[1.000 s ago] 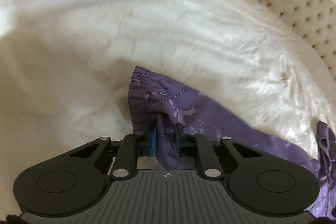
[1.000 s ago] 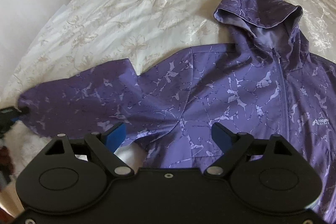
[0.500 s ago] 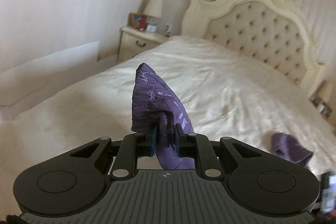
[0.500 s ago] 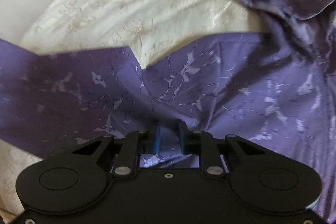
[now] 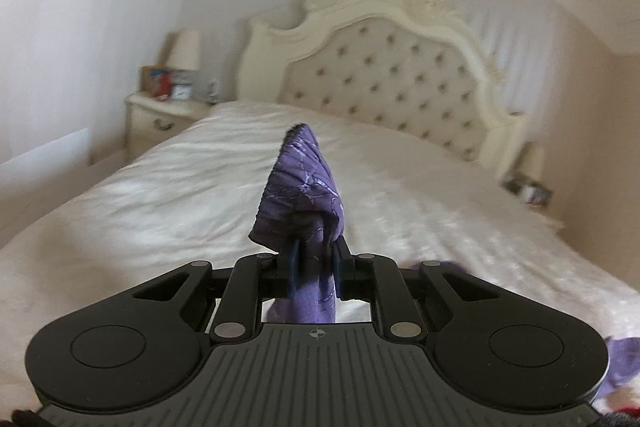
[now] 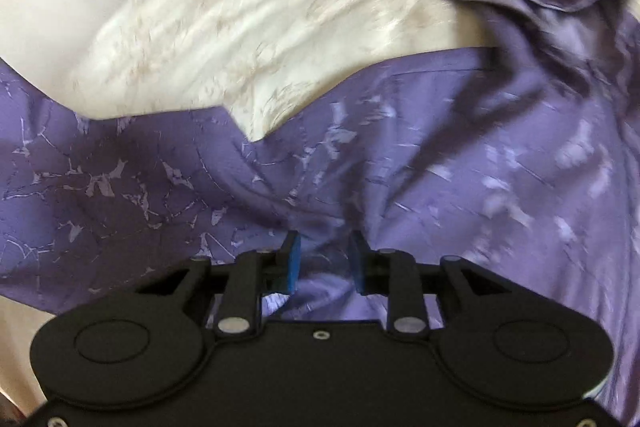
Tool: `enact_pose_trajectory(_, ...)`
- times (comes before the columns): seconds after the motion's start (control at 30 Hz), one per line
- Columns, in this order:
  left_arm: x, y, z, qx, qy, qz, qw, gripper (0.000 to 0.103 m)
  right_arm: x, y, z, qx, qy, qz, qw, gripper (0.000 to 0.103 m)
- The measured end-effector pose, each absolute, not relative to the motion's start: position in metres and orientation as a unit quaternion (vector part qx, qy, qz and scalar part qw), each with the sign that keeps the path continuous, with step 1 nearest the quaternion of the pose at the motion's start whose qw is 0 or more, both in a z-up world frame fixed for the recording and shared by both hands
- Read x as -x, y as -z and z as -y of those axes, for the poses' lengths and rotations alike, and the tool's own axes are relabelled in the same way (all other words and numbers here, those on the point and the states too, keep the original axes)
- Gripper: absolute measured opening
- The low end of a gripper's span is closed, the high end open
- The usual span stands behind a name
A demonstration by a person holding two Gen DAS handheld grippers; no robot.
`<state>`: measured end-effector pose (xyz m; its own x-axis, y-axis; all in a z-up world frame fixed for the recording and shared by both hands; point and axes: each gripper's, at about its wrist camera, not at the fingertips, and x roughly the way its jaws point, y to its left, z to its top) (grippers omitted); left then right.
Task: Fold large clothes
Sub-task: 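Lift the held sleeve with the left gripper and lay it across the jacket body, then grasp the other sleeve cuff with the right gripper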
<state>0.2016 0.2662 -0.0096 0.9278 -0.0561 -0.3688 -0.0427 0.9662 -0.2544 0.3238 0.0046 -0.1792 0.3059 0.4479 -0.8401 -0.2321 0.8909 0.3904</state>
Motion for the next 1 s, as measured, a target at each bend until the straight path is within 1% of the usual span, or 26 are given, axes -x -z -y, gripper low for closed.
enact_pose_trajectory(0.07, -0.204, 0.005, -0.248, 0.125, 0.022, -0.179, 0.976, 0.016, -0.317, 0.174, 0.010, -0.114, -0.203, -0.544, 0.806, 0.041)
enact_pose_trajectory(0.23, -0.218, 0.004, -0.196, 0.126, 0.064, -0.169, 0.975, 0.016, -0.295, 0.171, 0.062, -0.146, -0.182, -0.537, 0.811, 0.041)
enact_pose_trajectory(0.33, -0.229, 0.012, -0.158, 0.127, 0.092, -0.176, 0.972, 0.016, -0.288, 0.174, 0.091, -0.157, -0.165, -0.539, 0.811, 0.041)
enact_pose_trajectory(0.53, -0.255, 0.050, -0.077, 0.109, 0.151, -0.218, 0.958, 0.017, -0.269, 0.180, 0.159, -0.166, -0.130, -0.546, 0.811, 0.042)
enact_pose_trajectory(0.63, -0.270, 0.077, -0.038, 0.097, 0.167, -0.257, 0.947, 0.018, -0.260, 0.186, 0.193, -0.170, -0.111, -0.552, 0.809, 0.042)
enact_pose_trajectory(0.67, -0.275, 0.087, -0.028, 0.092, 0.171, -0.274, 0.942, 0.020, -0.257, 0.188, 0.203, -0.173, -0.105, -0.554, 0.808, 0.042)
enact_pose_trajectory(0.7, -0.280, 0.098, -0.017, 0.087, 0.175, -0.292, 0.936, 0.025, -0.254, 0.190, 0.212, -0.173, -0.099, -0.557, 0.806, 0.044)
enact_pose_trajectory(0.73, -0.285, 0.105, -0.009, 0.086, 0.181, -0.309, 0.930, 0.028, -0.252, 0.192, 0.220, -0.173, -0.093, -0.560, 0.805, 0.046)
enact_pose_trajectory(0.77, -0.290, 0.113, -0.003, 0.087, 0.190, -0.325, 0.922, 0.028, -0.249, 0.193, 0.229, -0.174, -0.089, -0.562, 0.804, 0.049)
enact_pose_trajectory(0.87, -0.297, 0.121, 0.003, 0.105, 0.213, -0.355, 0.904, 0.032, -0.244, 0.197, 0.247, -0.177, -0.080, -0.564, 0.802, 0.052)
enact_pose_trajectory(0.9, -0.295, 0.119, 0.005, 0.110, 0.220, -0.355, 0.902, 0.039, -0.243, 0.196, 0.253, -0.177, -0.078, -0.565, 0.802, 0.056)
enact_pose_trajectory(0.93, -0.291, 0.115, 0.009, 0.112, 0.225, -0.351, 0.902, 0.050, -0.243, 0.196, 0.257, -0.177, -0.074, -0.564, 0.803, 0.059)
enact_pose_trajectory(0.97, -0.286, 0.112, 0.009, 0.111, 0.229, -0.344, 0.904, 0.056, -0.243, 0.196, 0.261, -0.179, -0.072, -0.562, 0.804, 0.061)
enact_pose_trajectory(1.0, -0.280, 0.109, 0.007, 0.105, 0.234, -0.336, 0.906, 0.065, -0.243, 0.196, 0.266, -0.184, -0.070, -0.561, 0.804, 0.062)
